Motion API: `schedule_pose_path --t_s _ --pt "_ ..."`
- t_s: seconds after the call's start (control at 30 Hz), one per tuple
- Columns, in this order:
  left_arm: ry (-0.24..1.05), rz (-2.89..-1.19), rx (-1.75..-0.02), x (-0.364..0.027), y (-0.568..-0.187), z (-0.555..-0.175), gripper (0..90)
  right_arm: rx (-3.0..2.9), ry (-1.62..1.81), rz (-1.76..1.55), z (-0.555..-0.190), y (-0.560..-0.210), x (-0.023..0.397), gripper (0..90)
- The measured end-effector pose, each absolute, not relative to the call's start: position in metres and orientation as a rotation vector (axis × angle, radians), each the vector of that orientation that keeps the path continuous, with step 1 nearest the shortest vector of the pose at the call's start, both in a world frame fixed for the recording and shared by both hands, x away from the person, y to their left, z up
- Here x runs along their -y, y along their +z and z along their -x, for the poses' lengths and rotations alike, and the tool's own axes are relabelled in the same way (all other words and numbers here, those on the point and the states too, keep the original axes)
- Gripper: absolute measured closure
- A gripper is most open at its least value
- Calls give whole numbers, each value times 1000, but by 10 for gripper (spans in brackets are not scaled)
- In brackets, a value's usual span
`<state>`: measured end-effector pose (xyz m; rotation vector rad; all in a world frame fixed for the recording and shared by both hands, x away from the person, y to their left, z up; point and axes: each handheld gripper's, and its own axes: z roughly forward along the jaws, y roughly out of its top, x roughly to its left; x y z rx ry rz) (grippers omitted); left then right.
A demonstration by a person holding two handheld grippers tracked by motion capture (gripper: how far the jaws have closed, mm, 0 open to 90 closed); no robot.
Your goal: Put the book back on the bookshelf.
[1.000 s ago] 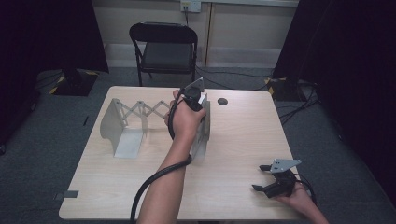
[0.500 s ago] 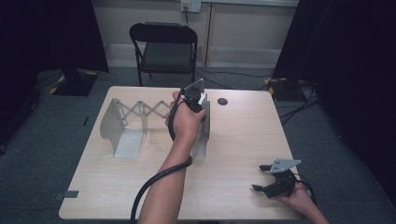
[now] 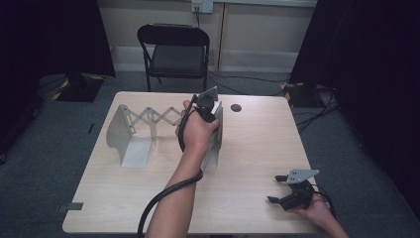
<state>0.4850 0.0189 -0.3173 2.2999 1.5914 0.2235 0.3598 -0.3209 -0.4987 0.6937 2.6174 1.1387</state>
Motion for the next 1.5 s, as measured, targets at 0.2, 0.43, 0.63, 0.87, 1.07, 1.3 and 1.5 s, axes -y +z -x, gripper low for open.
schedule_pose_path --t_s 0.2,0.43,0.63,0.87,1.07,1.3,1.5 --pt "250 -2330 -1531 -18 -318 -482 461 -2618 1138 -693 -360 -499 321 131" --pt "228 -2300 -1542 -19 -320 -481 431 -2618 1139 -694 -360 -499 321 130" --pt "176 -2309 -1563 -19 -320 -480 386 -2618 1138 -693 -360 -499 321 131" --pt "180 -2311 -1530 -27 -312 -476 295 -2620 1139 -693 -360 -499 321 128" --pt "162 -2326 -1495 -30 -312 -473 262 -2620 1139 -694 -360 -499 321 128" --pt "150 -2319 -1465 -30 -311 -469 220 -2620 1138 -693 -360 -499 321 127" --pt "148 -2322 -1436 -32 -309 -466 205 -2620 1138 -693 -360 -499 321 127"
